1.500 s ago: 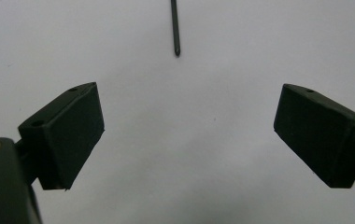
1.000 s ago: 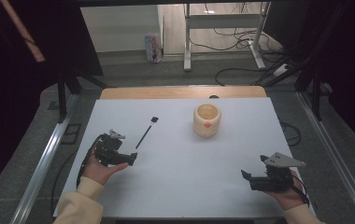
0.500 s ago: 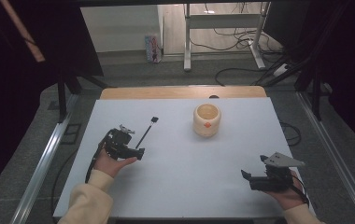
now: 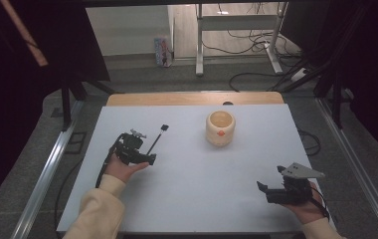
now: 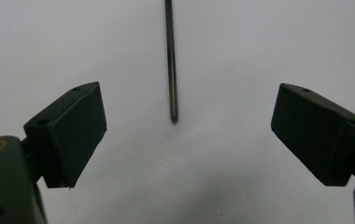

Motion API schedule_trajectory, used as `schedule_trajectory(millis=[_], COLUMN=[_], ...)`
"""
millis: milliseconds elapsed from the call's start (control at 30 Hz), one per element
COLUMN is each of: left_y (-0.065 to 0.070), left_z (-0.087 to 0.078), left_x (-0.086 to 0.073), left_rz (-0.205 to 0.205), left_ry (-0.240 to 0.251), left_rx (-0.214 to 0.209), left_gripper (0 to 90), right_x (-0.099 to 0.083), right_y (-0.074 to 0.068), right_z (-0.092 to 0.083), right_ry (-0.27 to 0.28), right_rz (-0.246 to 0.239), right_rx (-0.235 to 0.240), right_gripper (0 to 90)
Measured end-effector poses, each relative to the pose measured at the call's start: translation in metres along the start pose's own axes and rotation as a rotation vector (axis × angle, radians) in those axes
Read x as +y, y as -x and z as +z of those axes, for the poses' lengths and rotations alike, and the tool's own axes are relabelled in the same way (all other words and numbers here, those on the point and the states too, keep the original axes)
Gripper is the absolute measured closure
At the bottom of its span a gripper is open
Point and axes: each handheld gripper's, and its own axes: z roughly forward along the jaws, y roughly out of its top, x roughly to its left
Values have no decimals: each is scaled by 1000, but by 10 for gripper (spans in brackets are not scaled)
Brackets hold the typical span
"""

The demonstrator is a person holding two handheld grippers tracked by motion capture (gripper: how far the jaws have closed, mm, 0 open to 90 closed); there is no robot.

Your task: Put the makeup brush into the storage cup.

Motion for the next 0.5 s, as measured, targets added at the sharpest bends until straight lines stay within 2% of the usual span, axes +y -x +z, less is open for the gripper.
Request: schedule_trajectory(millis=[267, 500], left_y=[-6, -6], left_z=[9, 8], left_x=[4, 18], left_rz=[-16, -3], left_ry=[-20, -19], left_rx=[-27, -36], left_gripper=[116, 120], right_x=[0, 0], right_y=[0, 0], right_z=[0, 0], right_ry=[-2, -3], right_rz=[0, -2], right_rx=[-1, -2], right_gripper=[103, 103])
